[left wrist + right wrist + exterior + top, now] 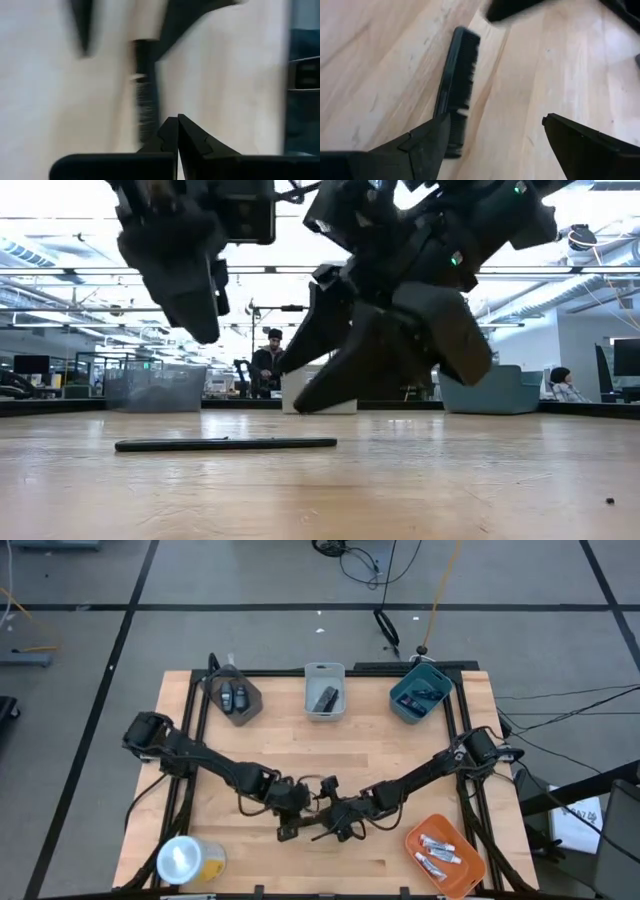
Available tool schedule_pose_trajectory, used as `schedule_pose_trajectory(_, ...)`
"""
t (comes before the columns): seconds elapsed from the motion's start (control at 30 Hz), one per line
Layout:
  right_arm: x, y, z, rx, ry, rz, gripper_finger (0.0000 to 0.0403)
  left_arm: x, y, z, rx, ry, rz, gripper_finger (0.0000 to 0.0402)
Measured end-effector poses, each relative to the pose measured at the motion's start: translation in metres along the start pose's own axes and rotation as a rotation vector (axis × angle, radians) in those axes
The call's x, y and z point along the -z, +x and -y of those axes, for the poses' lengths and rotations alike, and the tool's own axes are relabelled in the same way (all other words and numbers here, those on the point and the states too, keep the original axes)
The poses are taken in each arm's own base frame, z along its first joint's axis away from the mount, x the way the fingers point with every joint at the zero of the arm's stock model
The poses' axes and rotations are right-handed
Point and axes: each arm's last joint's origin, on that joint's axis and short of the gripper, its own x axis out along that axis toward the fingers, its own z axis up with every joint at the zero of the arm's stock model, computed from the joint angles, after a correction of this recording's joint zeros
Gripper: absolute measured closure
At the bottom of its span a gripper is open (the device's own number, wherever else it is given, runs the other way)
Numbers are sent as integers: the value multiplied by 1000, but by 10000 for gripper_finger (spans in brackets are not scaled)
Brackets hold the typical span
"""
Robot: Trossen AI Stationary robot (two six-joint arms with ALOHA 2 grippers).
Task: Pick & Place Travel size toiletries
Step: Put the black comb into the gray bin
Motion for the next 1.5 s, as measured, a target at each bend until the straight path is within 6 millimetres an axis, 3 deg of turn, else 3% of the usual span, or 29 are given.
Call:
schedule_pose_trajectory(0.2,-2,0,-3,-66,21,37,90,3,8,-10,-35,-63,-67,377)
schedule_pose_trajectory(0.37,-5,3,-11,-124,49,94,90,1,20,-20,25,-112,-130,294)
schedule_pose_trajectory(0.53,-2,10,-7,-81,58,96,90,2,26,-22,4,-108,-131,202)
schedule_pose_trajectory(0.67,5,18,-9,-82,52,82,90,4,33,-25,-2,-111,-144,161)
schedule_pose_trajectory(1.0,10,24,-9,-79,70,65,90,5,54,-28,63,-99,-179,149)
schedule_pose_trajectory(1.5,14,27,-2,-71,90,50,90,0,58,-25,183,-36,-153,155)
